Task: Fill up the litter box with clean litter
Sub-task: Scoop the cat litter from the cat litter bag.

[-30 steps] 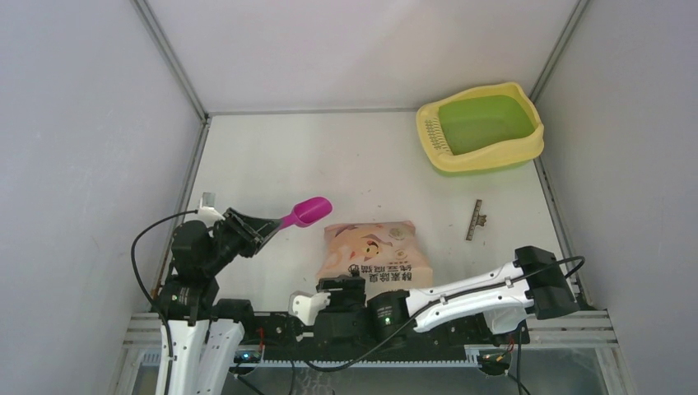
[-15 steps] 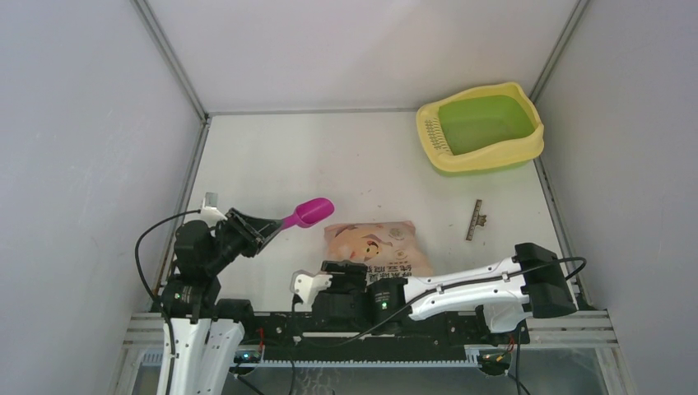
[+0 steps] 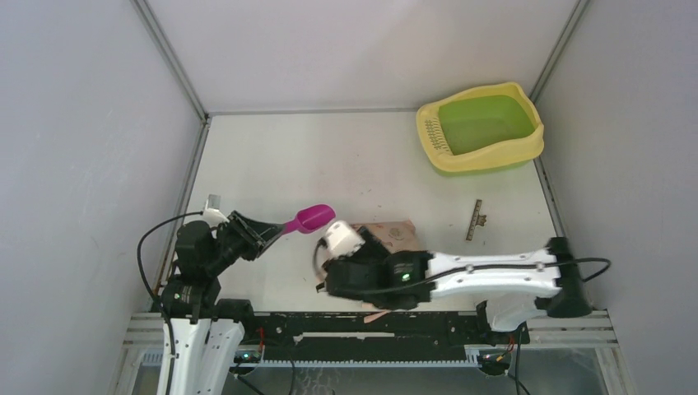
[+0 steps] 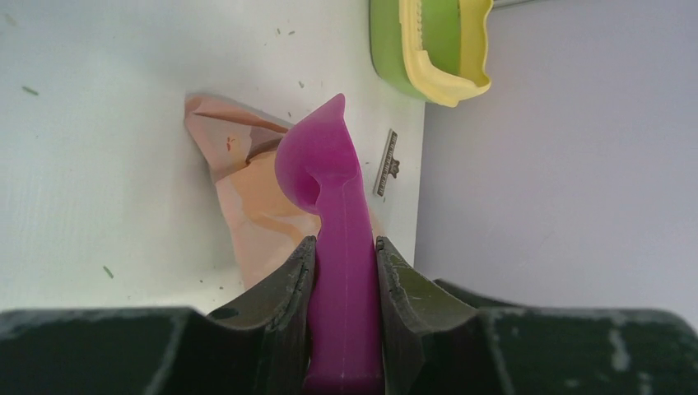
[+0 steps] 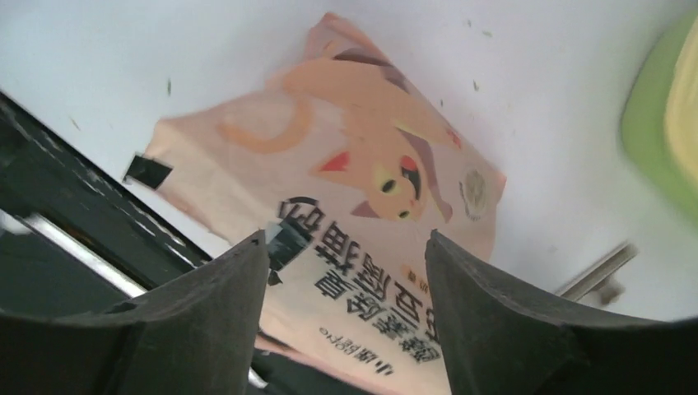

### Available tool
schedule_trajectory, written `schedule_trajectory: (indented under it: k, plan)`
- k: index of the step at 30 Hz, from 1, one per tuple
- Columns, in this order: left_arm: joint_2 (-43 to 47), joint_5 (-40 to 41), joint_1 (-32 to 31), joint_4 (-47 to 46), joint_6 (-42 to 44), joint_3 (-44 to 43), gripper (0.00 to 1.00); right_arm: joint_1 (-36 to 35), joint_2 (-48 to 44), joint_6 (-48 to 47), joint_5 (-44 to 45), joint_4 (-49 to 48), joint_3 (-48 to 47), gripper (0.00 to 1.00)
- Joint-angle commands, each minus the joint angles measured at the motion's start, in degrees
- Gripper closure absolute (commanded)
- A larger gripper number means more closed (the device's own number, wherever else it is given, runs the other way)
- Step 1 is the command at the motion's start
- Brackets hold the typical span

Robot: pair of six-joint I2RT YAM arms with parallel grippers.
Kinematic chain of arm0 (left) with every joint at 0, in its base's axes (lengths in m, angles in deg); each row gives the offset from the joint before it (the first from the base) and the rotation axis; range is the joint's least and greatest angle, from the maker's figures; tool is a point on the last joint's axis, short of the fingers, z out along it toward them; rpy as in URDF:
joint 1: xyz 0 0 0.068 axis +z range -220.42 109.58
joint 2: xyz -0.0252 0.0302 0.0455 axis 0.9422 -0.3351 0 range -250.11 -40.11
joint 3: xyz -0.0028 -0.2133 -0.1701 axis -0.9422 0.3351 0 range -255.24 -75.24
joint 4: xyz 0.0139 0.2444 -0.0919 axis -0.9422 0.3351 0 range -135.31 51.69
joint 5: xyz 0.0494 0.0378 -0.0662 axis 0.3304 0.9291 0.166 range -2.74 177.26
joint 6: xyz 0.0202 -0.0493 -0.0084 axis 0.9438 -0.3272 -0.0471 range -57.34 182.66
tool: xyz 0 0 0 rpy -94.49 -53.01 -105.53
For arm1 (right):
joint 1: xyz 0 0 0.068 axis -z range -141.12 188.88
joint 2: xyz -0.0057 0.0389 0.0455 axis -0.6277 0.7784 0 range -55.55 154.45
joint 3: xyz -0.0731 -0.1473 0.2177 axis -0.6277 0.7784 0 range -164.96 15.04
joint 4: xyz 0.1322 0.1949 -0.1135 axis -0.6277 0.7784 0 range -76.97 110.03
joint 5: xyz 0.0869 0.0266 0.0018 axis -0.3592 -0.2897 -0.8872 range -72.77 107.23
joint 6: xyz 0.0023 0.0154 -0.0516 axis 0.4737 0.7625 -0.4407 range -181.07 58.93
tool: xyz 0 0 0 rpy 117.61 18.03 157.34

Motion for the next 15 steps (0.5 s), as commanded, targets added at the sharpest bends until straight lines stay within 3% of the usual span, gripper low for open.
schedule_trajectory:
  k: [1,7,10,12,15]
  plan:
    - [0.7,-2.2,0.5,1.2,2.5,-3.1,1.00,5.2,-15.1,31.9,-0.2,14.5,-0.1,0.22]
    - [0.5,-2.7,-0.2,1.4,2.7,-4.0,1.00,16.4,-43.1,51.6,-6.1,16.5,21.0,0.22]
    - [-1.2,-2.6,-0.7,1.2,3.1,-5.4,1.00,20.7,-57.6,55.4,-7.3,15.2,29.8,0.20]
    - [-2.5,-2.5,-1.1,1.0,3.6,-6.7,1.00,22.1,-65.9,57.1,-7.8,13.4,34.9,0.09]
    - [-4.4,-2.4,-1.5,0.9,4.1,-8.3,1.00,23.4,-73.7,60.4,-7.4,12.8,40.3,0.07]
